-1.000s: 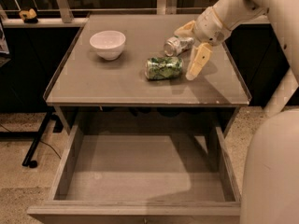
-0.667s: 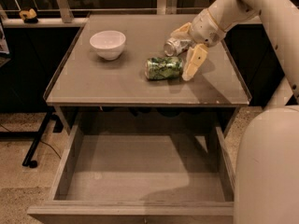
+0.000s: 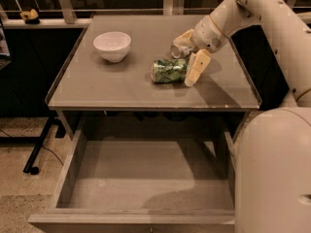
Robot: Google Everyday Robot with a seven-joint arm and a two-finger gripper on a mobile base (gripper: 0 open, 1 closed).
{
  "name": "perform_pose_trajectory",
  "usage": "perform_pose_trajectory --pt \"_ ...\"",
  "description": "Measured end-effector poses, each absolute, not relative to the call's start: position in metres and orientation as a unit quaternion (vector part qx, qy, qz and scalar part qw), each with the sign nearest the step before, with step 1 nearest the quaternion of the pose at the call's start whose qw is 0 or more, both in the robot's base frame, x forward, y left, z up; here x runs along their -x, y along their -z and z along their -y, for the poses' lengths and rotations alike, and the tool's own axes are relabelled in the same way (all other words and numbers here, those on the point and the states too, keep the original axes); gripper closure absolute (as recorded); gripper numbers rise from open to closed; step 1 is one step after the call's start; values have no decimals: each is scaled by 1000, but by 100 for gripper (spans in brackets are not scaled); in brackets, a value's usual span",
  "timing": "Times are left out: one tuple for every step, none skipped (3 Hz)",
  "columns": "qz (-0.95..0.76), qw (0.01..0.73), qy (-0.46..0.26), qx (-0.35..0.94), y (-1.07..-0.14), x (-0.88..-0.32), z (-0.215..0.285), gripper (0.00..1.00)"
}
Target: Place green can into top drawer
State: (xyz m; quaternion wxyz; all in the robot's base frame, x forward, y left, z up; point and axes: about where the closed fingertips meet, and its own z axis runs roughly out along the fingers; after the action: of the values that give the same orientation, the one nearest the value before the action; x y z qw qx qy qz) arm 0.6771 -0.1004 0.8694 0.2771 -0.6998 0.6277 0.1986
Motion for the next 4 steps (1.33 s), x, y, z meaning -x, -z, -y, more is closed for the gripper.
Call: perform_pose_trajectory --pt "-630 271 -207 698 -861 -679 96 0" --pt "-629 268 -213 698 -856 -681 92 0" --pt "-631 264 -216 696 -850 -682 90 0" --pt "-639 253 -221 692 -837 -683 90 0"
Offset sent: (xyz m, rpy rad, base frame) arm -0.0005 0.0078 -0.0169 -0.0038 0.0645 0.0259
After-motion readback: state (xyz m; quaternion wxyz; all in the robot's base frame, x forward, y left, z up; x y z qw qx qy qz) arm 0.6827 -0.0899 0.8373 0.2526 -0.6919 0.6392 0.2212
